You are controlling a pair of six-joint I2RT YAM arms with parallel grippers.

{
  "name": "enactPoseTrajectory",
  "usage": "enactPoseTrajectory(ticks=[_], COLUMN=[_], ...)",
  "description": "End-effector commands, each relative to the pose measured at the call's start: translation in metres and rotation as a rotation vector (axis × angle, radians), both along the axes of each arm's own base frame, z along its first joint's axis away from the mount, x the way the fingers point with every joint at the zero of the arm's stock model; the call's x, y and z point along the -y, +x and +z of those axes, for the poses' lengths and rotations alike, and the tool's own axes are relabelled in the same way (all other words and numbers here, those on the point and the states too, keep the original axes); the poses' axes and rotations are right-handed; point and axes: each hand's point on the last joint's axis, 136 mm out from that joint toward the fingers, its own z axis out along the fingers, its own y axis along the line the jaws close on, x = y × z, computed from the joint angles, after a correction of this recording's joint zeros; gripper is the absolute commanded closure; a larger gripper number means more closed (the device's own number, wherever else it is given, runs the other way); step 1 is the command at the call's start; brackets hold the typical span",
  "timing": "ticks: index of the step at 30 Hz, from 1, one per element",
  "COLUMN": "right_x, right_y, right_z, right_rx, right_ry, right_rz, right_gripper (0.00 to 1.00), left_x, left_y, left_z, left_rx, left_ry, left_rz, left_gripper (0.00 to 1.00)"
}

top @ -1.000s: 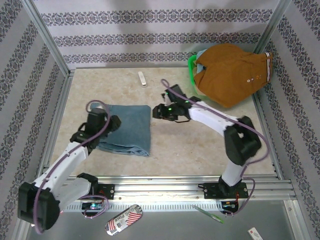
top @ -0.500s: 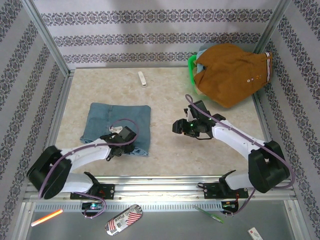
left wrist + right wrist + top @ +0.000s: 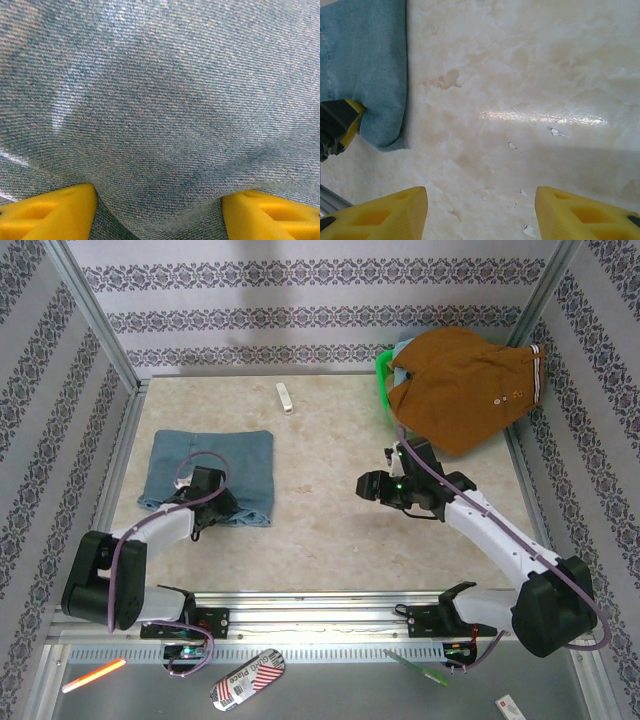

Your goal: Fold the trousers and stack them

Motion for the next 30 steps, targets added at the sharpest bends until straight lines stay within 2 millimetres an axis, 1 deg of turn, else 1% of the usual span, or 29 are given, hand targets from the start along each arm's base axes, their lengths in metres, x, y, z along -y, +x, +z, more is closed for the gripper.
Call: enactPoseTrajectory(ticks=[1,3,5,8,9,11,13,15,16,18,20,22,24,26,28,30], right_x=[0.011,0.013,0.013,0.015,0.015,0.017,0.018,0.019,0.02,0.02,0.018,0.017,0.014,0.007,-0.001,-0.002], right_y=[-0.009,-0.012,-0.015,-0.017,-0.018,-0.018,-0.018,-0.017,-0.017,-0.016,-0.015,-0.012,-0.009,-0.007,-0.005,-0.002], right_z=[-0.003,-0.002,-0.001,0.001,0.002,0.007,0.012,0.016,0.017,0.018,0.018,0.018,0.018,0.022,0.029,0.034], right_rx=[-0.011,-0.005,-0.003,-0.001,-0.003,0.005,0.018,0.029,0.031,0.032,0.034,0.031,0.028,0.02,0.019,0.027], right_ry=[-0.023,-0.02,-0.007,-0.004,-0.003,-0.004,0.0,0.006,0.007,0.009,0.012,0.014,0.021,0.055,0.092,0.095], right_rz=[-0.015,-0.022,-0.02,-0.017,-0.017,-0.015,-0.019,-0.025,-0.027,-0.028,-0.026,-0.023,-0.016,-0.004,0.015,0.02], right_gripper=[0.41,0.41,0.41,0.41,0.41,0.41,0.41,0.4,0.4,0.4,0.4,0.4,0.41,0.4,0.4,0.4], left_x=[-0.011,-0.017,-0.015,-0.021,-0.023,-0.018,-0.015,-0.017,-0.021,-0.034,-0.042,-0.043,-0.04,-0.037,-0.035,-0.038], left_y=[0.021,0.037,0.055,0.077,0.082,0.096,0.104,0.102,0.097,0.083,0.07,0.06,0.053,0.051,0.053,0.056], left_z=[-0.008,-0.012,-0.017,-0.023,-0.024,-0.018,-0.007,0.011,0.02,0.039,0.05,0.054,0.053,0.05,0.049,0.046], left_rx=[-0.007,-0.015,-0.025,-0.044,-0.057,-0.038,-0.027,-0.005,0.008,0.047,0.081,0.099,0.113,0.135,0.156,0.156], left_ry=[-0.061,-0.079,-0.14,-0.124,-0.117,-0.133,-0.131,-0.108,-0.084,-0.021,0.008,-0.002,-0.029,-0.068,-0.099,-0.098], left_rz=[0.017,0.018,-0.001,-0.022,-0.021,-0.075,-0.117,-0.126,-0.115,-0.069,-0.031,-0.012,0.0,0.028,0.057,0.078], left_gripper=[0.32,0.33,0.33,0.35,0.35,0.34,0.34,0.31,0.3,0.26,0.25,0.26,0.27,0.29,0.3,0.3])
